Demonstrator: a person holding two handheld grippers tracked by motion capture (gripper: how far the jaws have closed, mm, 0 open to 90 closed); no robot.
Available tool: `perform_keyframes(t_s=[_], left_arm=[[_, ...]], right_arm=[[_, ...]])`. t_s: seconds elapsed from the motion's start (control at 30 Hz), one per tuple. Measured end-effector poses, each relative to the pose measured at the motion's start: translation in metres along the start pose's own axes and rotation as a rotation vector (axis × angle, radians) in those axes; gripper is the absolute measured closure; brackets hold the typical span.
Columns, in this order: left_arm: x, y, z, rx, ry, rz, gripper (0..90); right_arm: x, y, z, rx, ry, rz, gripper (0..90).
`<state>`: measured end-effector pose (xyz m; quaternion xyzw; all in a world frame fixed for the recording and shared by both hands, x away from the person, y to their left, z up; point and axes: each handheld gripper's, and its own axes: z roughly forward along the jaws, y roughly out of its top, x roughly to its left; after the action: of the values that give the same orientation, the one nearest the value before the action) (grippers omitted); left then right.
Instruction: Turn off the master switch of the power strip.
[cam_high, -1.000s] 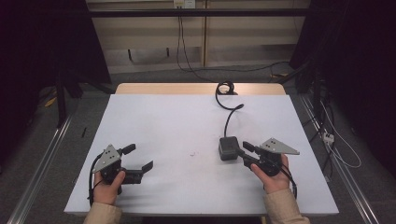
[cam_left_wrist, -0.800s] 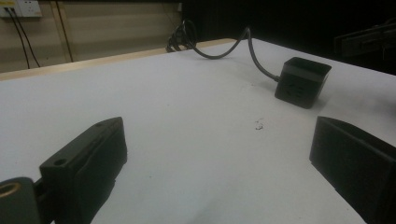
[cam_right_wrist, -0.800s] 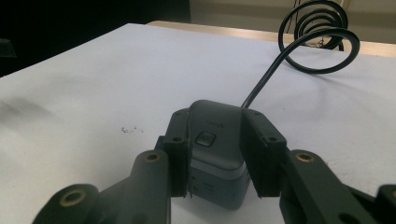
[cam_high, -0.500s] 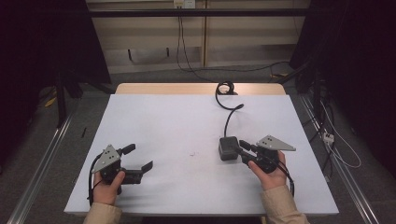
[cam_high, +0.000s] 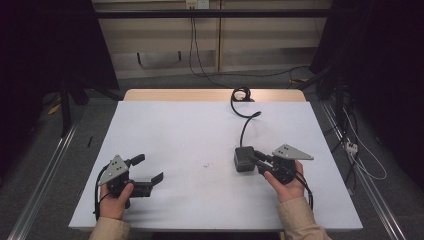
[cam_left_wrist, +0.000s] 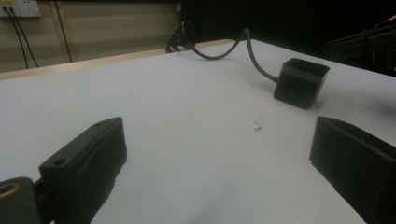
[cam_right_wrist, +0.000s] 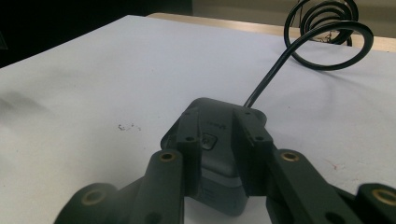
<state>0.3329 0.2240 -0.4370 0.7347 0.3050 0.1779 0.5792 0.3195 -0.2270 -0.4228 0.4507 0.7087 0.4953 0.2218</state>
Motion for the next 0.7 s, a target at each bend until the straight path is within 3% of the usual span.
perform_keyframes(t_s=[0.7], left_arm=[[-0.0005,-0.0001,-0.0001,0.000,0.001,-0.006,3.6]], right_arm=[[-0.0026,0.0026,0.0039,0.004,0.005,0.003,80.7]])
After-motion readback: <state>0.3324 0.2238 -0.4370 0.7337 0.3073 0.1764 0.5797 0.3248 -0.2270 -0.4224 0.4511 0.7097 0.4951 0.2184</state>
